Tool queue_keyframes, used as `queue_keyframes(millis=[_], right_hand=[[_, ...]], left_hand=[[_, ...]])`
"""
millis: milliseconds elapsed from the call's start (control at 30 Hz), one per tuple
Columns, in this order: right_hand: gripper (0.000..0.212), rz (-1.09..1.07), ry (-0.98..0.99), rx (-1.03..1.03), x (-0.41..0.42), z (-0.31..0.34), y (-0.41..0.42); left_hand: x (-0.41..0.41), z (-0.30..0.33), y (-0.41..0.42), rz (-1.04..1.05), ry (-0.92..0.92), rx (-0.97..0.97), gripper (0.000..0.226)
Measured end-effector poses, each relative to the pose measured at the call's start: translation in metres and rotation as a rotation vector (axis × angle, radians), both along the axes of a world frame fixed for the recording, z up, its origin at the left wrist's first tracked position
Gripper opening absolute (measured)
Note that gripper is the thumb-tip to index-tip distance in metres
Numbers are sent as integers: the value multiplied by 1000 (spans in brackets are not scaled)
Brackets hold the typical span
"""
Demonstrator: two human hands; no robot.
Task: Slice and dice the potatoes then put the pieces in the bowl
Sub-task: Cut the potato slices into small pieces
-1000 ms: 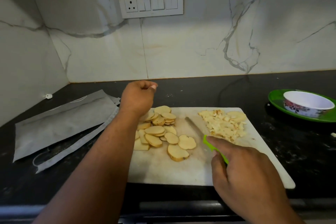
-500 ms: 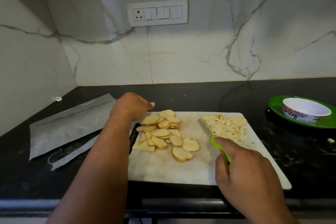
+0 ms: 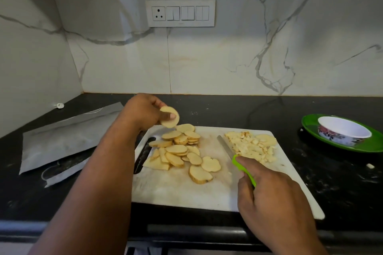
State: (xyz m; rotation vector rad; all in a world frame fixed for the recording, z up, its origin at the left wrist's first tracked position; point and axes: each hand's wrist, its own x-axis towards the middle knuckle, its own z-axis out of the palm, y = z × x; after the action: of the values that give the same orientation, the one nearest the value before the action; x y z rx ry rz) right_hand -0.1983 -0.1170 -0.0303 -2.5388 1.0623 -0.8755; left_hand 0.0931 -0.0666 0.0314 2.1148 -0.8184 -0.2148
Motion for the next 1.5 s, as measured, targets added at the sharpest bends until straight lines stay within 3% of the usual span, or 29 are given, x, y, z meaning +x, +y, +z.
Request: queue_keyframes(millis=[67,133,300,400,600,833,1267,1500], right_hand=[[43,-1,-17,0,0,-1,0],[44,-7,-36,1,0,-2,-2],[48,-57,-66,-24,0,-4,-6],[51,-59,-43,-34,0,-5,-8],[51,-22,32,-46,1,0,-11],[38,-25,94,-140,10,15,-32],[40,3,270,-253,-3,28,-18],[27,-100,225,-299,10,31,-23]], left_hand=[[-9,0,-9,-5,72,-233,19],[-25,-3,-21,-102,81,-290,19],[-61,-24,-50,-412,-119,72,27],[-57,-28,-52,-435,-223,211,31],[-50,-28,-50,-491,-264,387,56],[-52,-31,-57,-452,-374,393,54],[-62,-30,-65,-395,-334,422,48],[-60,-30,-64,-406,-354,437,50]])
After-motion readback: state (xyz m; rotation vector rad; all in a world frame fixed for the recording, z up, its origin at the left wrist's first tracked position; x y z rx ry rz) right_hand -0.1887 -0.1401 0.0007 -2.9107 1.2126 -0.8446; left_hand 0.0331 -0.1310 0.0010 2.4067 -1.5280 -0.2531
